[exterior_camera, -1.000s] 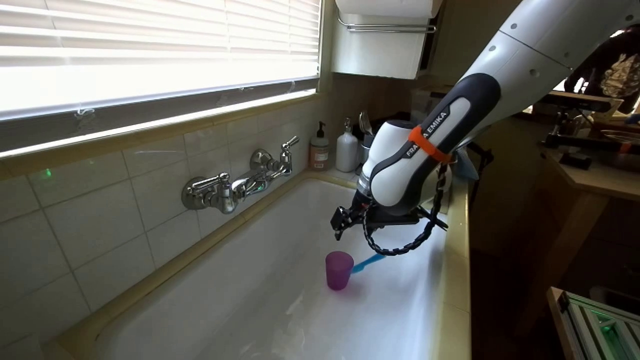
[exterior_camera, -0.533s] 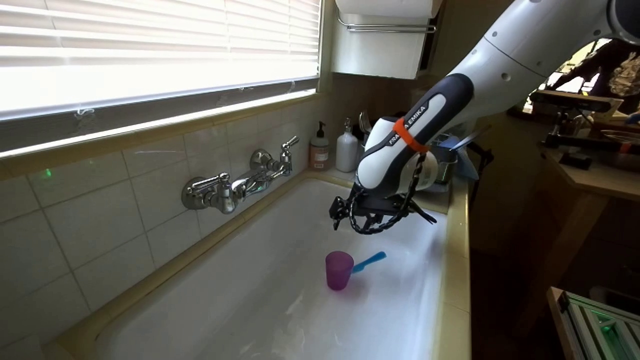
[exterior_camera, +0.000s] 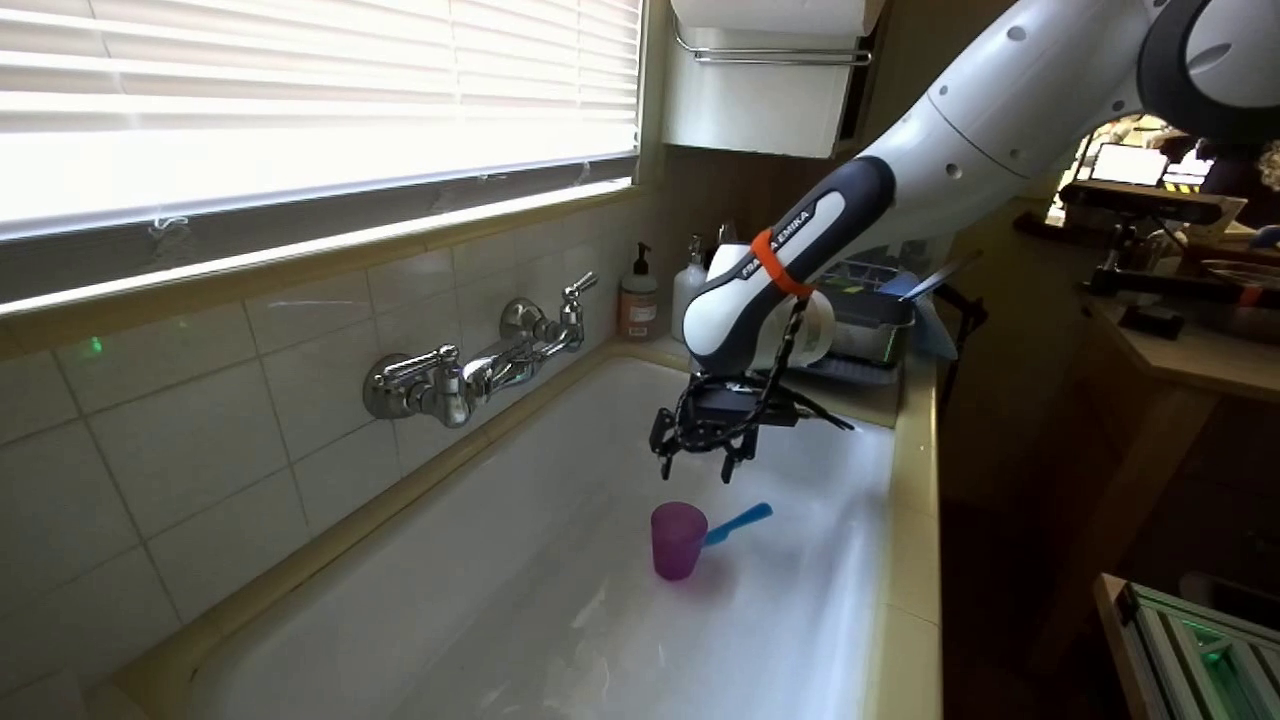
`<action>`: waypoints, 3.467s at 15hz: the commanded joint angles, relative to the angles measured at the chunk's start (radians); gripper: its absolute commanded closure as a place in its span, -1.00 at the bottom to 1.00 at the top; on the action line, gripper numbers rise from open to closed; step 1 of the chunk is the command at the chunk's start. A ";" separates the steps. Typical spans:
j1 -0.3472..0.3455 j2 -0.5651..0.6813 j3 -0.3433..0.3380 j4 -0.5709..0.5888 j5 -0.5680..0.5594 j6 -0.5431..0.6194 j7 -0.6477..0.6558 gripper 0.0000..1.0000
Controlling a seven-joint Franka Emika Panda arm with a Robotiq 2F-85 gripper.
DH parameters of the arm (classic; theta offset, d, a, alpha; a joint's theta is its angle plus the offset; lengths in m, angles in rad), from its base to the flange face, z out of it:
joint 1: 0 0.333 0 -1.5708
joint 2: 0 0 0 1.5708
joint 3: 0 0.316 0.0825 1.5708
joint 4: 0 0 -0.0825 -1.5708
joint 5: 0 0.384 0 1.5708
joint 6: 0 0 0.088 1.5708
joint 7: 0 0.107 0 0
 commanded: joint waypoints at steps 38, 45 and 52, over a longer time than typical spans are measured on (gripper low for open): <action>-0.051 0.386 0.066 0.537 0.106 -0.464 -0.135 0.78; -0.053 0.388 0.046 0.545 0.102 -0.461 -0.127 -0.60; -0.064 0.401 0.079 0.569 0.116 -0.518 -0.152 -1.00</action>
